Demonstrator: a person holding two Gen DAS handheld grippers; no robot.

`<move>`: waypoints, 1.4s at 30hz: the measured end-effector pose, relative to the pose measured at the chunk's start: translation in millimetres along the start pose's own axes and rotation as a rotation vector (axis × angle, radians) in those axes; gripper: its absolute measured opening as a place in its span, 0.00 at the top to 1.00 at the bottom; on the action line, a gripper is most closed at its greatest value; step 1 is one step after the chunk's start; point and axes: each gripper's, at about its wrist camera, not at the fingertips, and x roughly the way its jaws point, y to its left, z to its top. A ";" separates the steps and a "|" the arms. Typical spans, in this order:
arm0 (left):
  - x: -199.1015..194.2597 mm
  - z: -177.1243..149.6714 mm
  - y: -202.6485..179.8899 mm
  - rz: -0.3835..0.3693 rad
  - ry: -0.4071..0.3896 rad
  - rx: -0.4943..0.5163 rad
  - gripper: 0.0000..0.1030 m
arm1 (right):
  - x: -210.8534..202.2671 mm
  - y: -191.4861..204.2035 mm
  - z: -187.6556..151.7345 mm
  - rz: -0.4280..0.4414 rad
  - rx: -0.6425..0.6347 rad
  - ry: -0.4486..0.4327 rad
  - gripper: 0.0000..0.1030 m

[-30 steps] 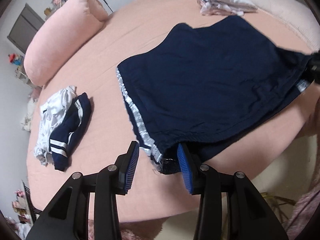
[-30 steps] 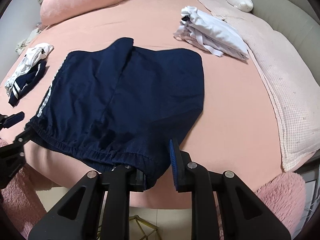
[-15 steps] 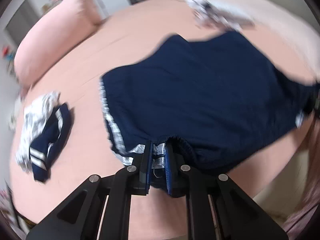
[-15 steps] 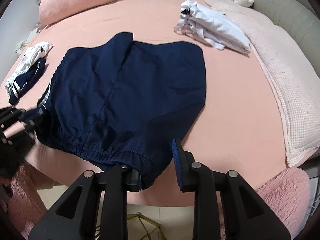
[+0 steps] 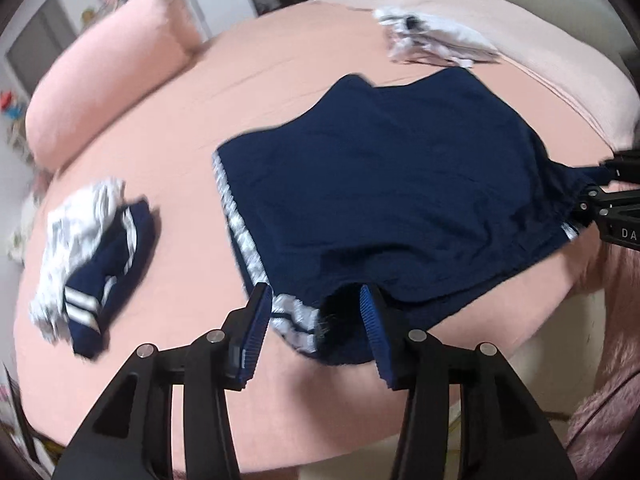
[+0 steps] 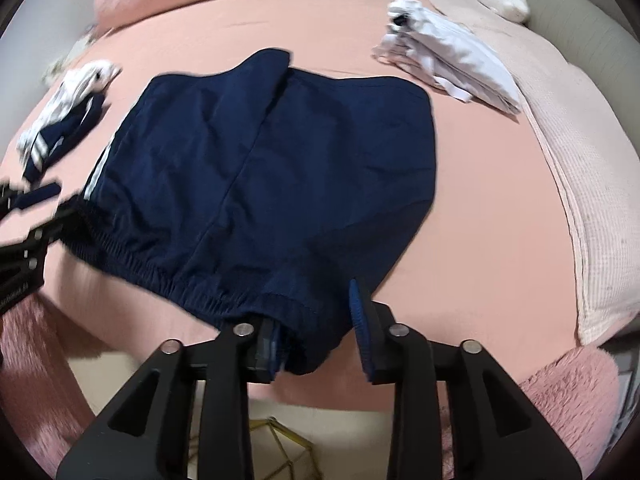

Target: Fold clothes

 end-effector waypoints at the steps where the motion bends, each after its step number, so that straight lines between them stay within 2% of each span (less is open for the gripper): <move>1: 0.3 1.4 -6.4 0.001 -0.009 0.038 0.47 | -0.7 1.9 -1.5 -0.001 -0.016 -0.001 0.68; 4: 14.7 5.0 -27.0 0.004 0.011 0.153 0.47 | 2.4 -4.1 -0.7 0.027 0.019 0.003 0.68; 5: 18.7 6.0 -28.5 0.012 0.017 0.163 0.57 | 3.7 -6.5 0.0 0.034 0.031 0.005 0.68; 6: 22.6 6.9 -30.0 0.019 0.023 0.173 0.79 | 3.5 -7.9 0.9 0.037 0.039 0.004 0.68; 9: 26.9 11.3 -21.8 0.024 0.024 0.134 0.90 | 3.1 -11.0 2.8 0.042 0.055 0.001 0.68; 11: 20.1 14.3 -8.4 0.036 -0.001 0.076 0.90 | 3.4 -11.8 3.2 0.041 0.054 0.002 0.67; 16: -8.1 6.5 22.3 0.062 -0.044 -0.054 0.90 | 6.5 -1.6 6.2 0.044 0.035 -0.002 0.67; 19: -9.5 -11.6 27.0 0.084 -0.015 -0.085 0.90 | 12.5 8.1 5.8 0.000 -0.005 -0.002 0.65; 20: -1.5 -19.0 26.5 0.092 0.016 -0.077 0.91 | 14.5 11.3 5.7 -0.015 -0.019 -0.002 0.60; 22: 18.7 -32.7 23.8 0.066 0.100 -0.080 0.90 | 33.1 10.3 -0.6 -0.084 -0.035 0.077 0.56; 24: 26.6 -40.5 21.2 0.023 0.137 -0.088 0.85 | 31.1 4.0 -4.6 -0.067 -0.010 0.068 0.52; 25: 22.8 -39.6 22.2 0.015 0.121 -0.096 0.80 | 26.5 1.2 -5.7 -0.055 -0.009 0.080 0.50; 27: 8.2 -37.2 31.3 -0.066 0.080 -0.155 0.57 | 11.3 -5.1 -9.1 -0.014 -0.014 0.085 0.50; 28: 0.4 -36.5 38.1 -0.120 0.056 -0.198 0.55 | 2.5 -8.5 -10.2 0.011 -0.011 0.071 0.50; 29: -6.0 -36.8 44.4 -0.156 0.035 -0.236 0.54 | -6.3 -12.0 -11.2 0.036 -0.008 0.058 0.50; 34: 13.0 -40.9 53.9 -0.164 0.085 -0.324 0.54 | -29.5 -16.4 0.0 0.128 0.008 0.003 0.49; 38: 28.2 -44.1 61.5 -0.170 0.125 -0.395 0.54 | -13.5 -17.2 7.7 0.075 0.094 0.000 0.48; 39: 32.0 -44.9 63.5 -0.171 0.135 -0.412 0.54 | 0.2 -14.6 4.4 0.076 0.089 0.017 0.48; 42: 43.4 -47.4 69.2 -0.175 0.165 -0.465 0.52 | 22.7 -10.6 -10.6 -0.004 0.036 0.080 0.47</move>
